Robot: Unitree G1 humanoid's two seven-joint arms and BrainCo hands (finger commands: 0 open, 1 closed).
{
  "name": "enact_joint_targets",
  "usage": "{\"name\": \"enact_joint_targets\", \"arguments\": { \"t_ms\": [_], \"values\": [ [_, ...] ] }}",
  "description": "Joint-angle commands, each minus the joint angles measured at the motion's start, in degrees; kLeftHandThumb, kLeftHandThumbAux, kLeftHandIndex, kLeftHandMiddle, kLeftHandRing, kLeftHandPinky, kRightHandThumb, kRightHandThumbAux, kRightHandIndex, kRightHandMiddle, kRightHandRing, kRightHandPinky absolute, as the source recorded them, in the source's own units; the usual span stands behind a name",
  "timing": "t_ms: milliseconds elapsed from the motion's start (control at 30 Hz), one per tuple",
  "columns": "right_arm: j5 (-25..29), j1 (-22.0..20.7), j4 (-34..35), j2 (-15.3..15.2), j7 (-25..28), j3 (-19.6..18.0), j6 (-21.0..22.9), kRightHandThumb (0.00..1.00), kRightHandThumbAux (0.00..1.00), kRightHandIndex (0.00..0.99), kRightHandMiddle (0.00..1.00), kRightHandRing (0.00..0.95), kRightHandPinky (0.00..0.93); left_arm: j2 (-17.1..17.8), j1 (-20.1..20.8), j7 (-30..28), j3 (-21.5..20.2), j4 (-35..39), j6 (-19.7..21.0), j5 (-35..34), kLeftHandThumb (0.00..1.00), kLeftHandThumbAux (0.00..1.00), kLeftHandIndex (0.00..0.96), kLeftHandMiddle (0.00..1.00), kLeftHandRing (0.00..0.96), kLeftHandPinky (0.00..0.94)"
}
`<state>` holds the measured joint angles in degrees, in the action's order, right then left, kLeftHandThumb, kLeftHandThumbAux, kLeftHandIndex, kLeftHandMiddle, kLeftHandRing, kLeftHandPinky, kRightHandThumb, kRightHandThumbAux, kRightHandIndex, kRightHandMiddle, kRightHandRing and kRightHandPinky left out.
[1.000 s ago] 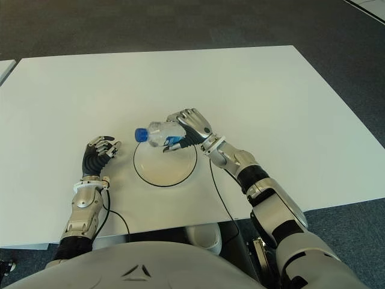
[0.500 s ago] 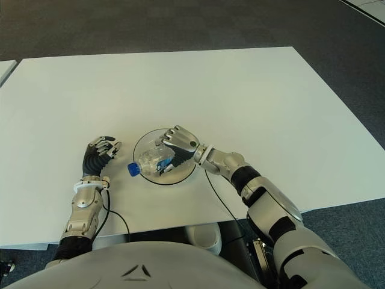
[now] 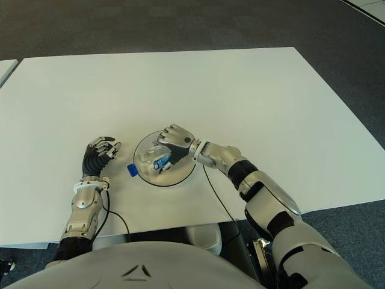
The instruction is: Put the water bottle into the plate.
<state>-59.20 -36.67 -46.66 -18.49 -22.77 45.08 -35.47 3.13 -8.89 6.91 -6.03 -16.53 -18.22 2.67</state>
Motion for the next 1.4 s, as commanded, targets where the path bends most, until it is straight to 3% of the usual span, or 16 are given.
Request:
{"name": "enact_joint_targets", "arguments": {
  "t_ms": [33,233,333,433,600,733,1100,1233,1400],
  "values": [
    [2.3,2.8,-1.61,0.0,4.3,-0.05,0.29,0.689,0.728,0.428,0.687,0.686,0.661,-0.25,-1.07,-0.25,-0.18,-0.72,1.1,-0.37,0.703,0.714,0.433,0.675,0.662,0.648],
    [4.46,2.6,-0.5,-0.8,7.87,-0.23,-0.89,0.674,0.731,0.411,0.395,0.435,0.457,-0.1,-1.11,-0.4,-0.11,-0.73,0.95,-0.48,0.703,0.714,0.433,0.676,0.664,0.647],
    [4.77,2.51,0.02,-1.07,8.96,-0.13,-0.85,0.39,0.71,0.244,0.265,0.311,0.363,-0.04,-1.15,-0.37,-0.06,-0.69,0.94,-0.4,0.703,0.715,0.433,0.676,0.664,0.648],
    [4.63,2.25,0.22,-1.28,9.97,0.1,-0.54,0.29,0.689,0.145,0.153,0.183,0.243,0.01,-1.18,-0.22,-0.01,-0.66,1.03,-0.17,0.703,0.715,0.433,0.677,0.666,0.648],
    [4.22,2.31,0.38,-1.44,10.1,0.16,0.09,0.219,0.651,0.036,0.032,0.043,0.083,-0.02,-1.2,-0.05,-0.01,-0.6,1.23,-0.05,0.703,0.715,0.433,0.679,0.667,0.647],
    [4.49,2.72,0.67,-1.63,9.64,-0.23,0.17,0.2,0.599,0.007,0.006,0.009,0.017,-0.05,-1.19,0.0,-0.02,-0.54,1.32,-0.04,0.703,0.715,0.433,0.678,0.666,0.644],
    [5.15,3.35,1.92,-2.37,9.12,-1.23,-0.03,0.23,0.435,0.0,0.0,0.0,0.0,-0.11,-1.11,0.05,-0.1,-0.38,1.64,-0.14,0.703,0.714,0.433,0.675,0.663,0.642],
    [6.38,4.62,4.32,-3.63,8.06,-3.01,-0.09,0.285,0.314,0.0,0.0,0.0,0.0,-0.17,-1.08,0.26,-0.12,-0.18,1.98,-0.04,0.702,0.714,0.433,0.675,0.663,0.647],
    [9.28,7.59,9.95,-5.08,9.5,-6.23,0.42,0.305,0.23,0.0,0.0,0.0,0.0,-0.21,-1.21,0.31,-0.1,0.27,2.54,0.04,0.702,0.714,0.433,0.68,0.667,0.652]
  ]
}}
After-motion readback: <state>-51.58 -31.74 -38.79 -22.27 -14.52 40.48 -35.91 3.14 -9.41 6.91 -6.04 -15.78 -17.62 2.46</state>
